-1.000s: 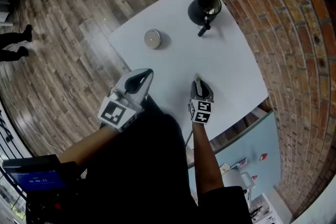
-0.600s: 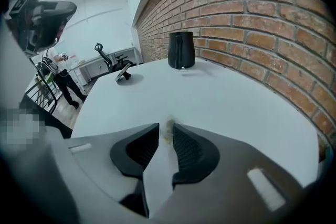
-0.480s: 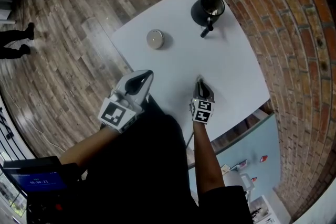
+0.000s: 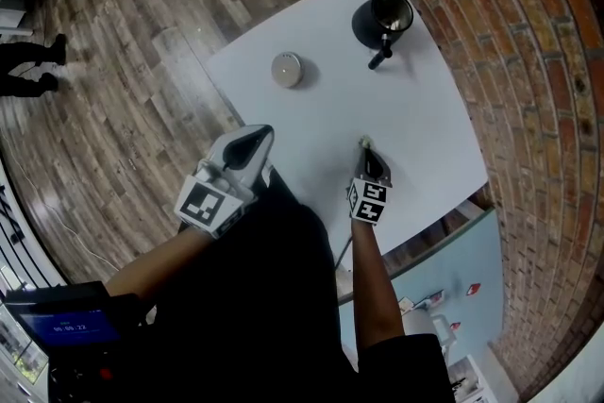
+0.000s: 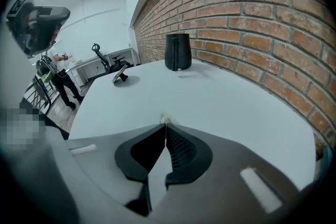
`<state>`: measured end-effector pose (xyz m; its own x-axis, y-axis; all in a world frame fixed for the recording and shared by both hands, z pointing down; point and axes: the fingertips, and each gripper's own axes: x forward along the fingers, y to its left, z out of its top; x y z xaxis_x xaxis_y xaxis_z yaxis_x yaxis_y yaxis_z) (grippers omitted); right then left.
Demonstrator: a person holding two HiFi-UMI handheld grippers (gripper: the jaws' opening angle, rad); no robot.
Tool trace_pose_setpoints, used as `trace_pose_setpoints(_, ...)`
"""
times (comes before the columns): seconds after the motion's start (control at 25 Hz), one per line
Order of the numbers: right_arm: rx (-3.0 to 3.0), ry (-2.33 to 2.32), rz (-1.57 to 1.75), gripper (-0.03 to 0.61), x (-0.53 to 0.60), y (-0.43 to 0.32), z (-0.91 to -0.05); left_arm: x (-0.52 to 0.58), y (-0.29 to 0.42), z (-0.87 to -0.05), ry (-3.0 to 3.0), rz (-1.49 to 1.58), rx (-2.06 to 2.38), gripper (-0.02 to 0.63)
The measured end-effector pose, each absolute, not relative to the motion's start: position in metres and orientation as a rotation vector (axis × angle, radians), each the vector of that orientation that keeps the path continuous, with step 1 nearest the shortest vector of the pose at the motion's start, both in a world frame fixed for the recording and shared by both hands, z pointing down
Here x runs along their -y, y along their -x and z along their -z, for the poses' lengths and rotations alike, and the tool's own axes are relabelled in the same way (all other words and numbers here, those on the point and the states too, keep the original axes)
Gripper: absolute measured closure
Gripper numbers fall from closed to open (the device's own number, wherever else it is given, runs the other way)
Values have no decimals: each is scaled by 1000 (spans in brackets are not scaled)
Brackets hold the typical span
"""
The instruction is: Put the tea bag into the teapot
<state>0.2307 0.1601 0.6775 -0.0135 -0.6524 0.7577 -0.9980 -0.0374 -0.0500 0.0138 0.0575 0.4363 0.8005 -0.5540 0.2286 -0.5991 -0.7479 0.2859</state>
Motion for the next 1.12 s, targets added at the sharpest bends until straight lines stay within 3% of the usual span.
trace_pose_setpoints(1.12, 1714, -2149, -668, 571, -114, -240, -552, -12, -25, -423, -2703, -152, 706, 614)
